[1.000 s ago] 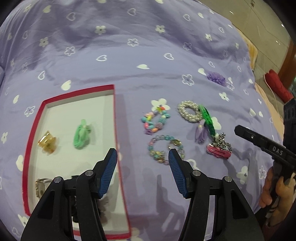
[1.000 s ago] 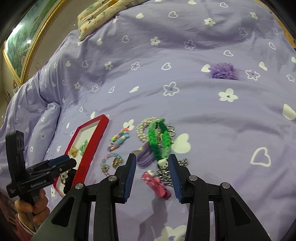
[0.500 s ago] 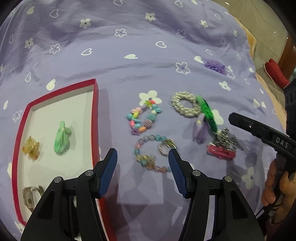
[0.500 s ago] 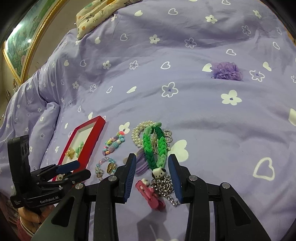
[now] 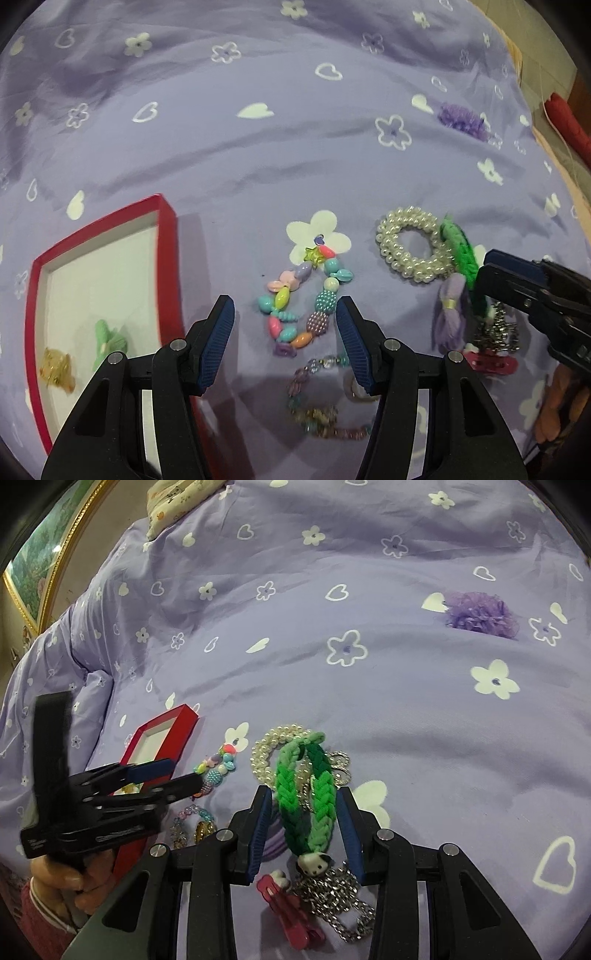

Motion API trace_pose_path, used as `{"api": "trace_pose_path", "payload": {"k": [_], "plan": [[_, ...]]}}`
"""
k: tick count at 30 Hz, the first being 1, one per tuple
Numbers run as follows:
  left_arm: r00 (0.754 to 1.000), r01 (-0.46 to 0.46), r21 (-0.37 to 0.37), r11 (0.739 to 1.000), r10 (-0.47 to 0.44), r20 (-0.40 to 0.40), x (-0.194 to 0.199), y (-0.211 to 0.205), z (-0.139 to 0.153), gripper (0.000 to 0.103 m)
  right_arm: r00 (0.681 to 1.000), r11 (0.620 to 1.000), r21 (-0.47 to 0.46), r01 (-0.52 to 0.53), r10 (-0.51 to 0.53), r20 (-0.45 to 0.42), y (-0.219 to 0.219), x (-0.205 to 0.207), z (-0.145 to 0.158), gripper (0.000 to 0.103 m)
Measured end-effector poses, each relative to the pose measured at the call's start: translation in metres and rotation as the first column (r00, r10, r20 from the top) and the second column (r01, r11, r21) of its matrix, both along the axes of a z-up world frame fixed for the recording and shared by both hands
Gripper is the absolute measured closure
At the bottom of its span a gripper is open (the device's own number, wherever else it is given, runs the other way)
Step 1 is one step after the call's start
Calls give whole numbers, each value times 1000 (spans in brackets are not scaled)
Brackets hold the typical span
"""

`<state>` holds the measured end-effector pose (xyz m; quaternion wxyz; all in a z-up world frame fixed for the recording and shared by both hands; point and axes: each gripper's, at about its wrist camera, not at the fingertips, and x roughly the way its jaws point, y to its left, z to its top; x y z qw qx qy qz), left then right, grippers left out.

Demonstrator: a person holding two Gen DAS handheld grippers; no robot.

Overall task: Organize jewelry
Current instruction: 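Move both open tools back over the remaining jewelry, then grasp the pastel beaded bracelet with the left tool while the right tool grasps the green braided lanyard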

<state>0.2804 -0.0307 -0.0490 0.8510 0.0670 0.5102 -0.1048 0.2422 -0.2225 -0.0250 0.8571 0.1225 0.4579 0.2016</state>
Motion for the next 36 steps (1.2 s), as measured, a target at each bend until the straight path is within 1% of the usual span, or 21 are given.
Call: {"api": "trace_pose_path", "payload": {"k": [3, 5, 7, 8, 9, 11, 12, 14, 15, 19, 27, 32, 36], "plan": [[999, 21, 21, 1000, -20, -26, 3, -7, -8, 46, 1000, 1000, -16, -14, 14, -12, 6, 3, -6, 64], [999, 35, 26, 999, -35, -24, 3, -10, -9, 51, 1000, 1000, -26, -13, 13, -20, 7, 6, -10, 65], [997, 63, 3, 998, -63, -34, 3, -12, -9, 73, 1000, 1000, -19, -15, 15, -28, 7, 8, -13, 72], [997, 70, -4, 998, -70, -35, 3, -13, -9, 78, 1000, 1000, -20, -16, 16, -26, 7, 7, -13, 75], [996, 78, -7, 997, -79, -34, 3, -14, -8, 82, 1000, 1000, -23, -16, 16, -26, 7, 7, -13, 83], [996, 85, -1, 996, -85, -22, 1, -16, -7, 82, 1000, 1000, -8, -15, 15, -25, 4, 6, -12, 85], [996, 87, -7, 996, -87, -16, -1, -16, -5, 82, 1000, 1000, -5, -13, 13, -20, 3, 4, -11, 88], [996, 83, -23, 996, -84, -6, -3, -13, -2, 82, 1000, 1000, -2, -13, 13, -7, 2, 1, -6, 91], [997, 79, -32, 996, -79, 2, -6, -11, 1, 82, 1000, 1000, 3, -14, 14, -4, 3, 1, -5, 95], [998, 63, -96, 993, -61, 27, -17, 0, 15, 82, 1000, 1000, 17, -14, 13, 17, 2, -5, 6, 95], [995, 34, -164, 986, -19, 94, -45, 22, 46, 82, 998, 998, 50, -39, 36, 49, 12, -18, 26, 95], [991, 17, -187, 982, 8, 134, -64, 37, 61, 82, 995, 995, 65, -80, 76, 64, 30, -24, 37, 95], [988, -12, -203, 979, 43, 147, -76, 54, 67, 82, 992, 991, 76, -110, 104, 76, 47, -30, 44, 95]]}}
